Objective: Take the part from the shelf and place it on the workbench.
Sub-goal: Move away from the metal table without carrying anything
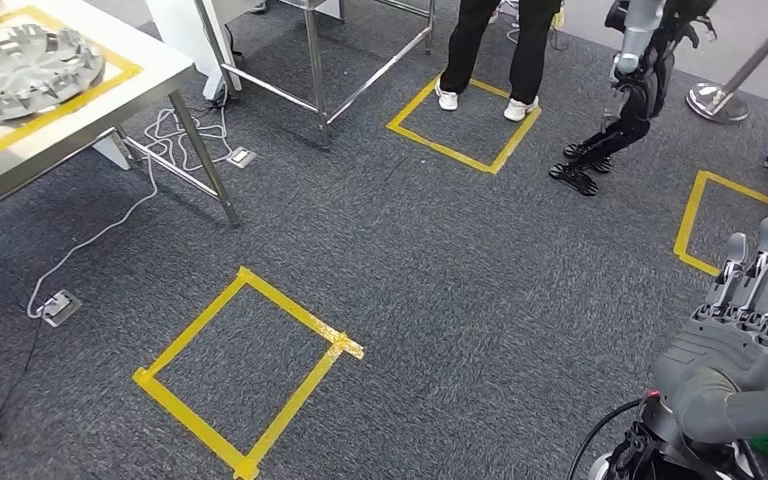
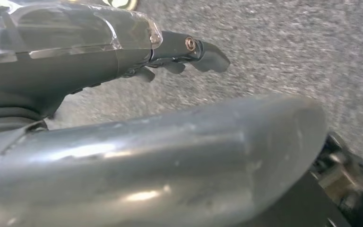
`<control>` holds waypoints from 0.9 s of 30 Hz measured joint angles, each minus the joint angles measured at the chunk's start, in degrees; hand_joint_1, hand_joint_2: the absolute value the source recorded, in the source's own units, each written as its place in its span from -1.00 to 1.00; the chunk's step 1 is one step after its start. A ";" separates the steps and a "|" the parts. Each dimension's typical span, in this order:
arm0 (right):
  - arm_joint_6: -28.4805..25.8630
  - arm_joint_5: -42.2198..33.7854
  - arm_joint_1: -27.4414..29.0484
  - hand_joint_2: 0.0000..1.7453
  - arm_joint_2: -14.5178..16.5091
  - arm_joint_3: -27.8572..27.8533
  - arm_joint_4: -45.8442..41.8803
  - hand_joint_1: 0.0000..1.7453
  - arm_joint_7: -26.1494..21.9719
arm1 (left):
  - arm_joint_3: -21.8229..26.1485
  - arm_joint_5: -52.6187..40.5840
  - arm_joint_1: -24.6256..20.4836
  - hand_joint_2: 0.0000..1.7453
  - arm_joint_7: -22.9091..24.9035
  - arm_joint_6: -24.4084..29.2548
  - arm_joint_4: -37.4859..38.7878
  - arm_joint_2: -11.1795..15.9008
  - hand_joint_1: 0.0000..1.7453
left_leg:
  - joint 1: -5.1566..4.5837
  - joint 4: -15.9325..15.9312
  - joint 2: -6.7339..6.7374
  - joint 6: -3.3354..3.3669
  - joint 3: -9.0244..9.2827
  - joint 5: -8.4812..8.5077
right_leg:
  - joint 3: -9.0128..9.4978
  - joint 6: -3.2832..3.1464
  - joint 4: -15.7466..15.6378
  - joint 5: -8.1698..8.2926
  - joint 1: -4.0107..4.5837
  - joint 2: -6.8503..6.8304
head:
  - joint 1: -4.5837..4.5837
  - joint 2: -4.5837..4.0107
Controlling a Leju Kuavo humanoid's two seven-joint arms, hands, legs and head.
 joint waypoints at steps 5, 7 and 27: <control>0.00 -0.57 -0.03 -1.00 0.22 0.05 -0.40 -1.00 -0.35 | -0.02 -0.61 -0.25 -1.00 1.32 -0.27 0.04 0.76 -1.00 | 0.29 5.03 -5.51 -1.04 -1.92 -3.61 | 0.31 -2.14 -1.23 0.77 -0.22 2.42 | -0.86 0.00; 0.01 -1.36 0.04 -1.00 0.46 0.08 -0.46 -1.00 -0.67 | -0.03 -1.03 -0.05 -1.00 1.95 -0.84 0.04 0.93 -1.00 | 0.24 12.92 -7.16 -0.96 -5.97 -6.95 | 0.34 -2.54 -1.24 0.73 0.04 3.61 | -1.67 0.00; 0.03 -6.46 -7.77 -1.00 0.81 1.84 1.77 -1.00 -1.75 | -4.35 -8.60 -0.36 -1.00 3.19 -1.72 0.07 1.44 -1.00 | 0.27 0.19 -1.22 0.76 -0.47 0.15 | -4.80 0.66 7.91 -1.00 -0.60 2.54 | -0.21 0.00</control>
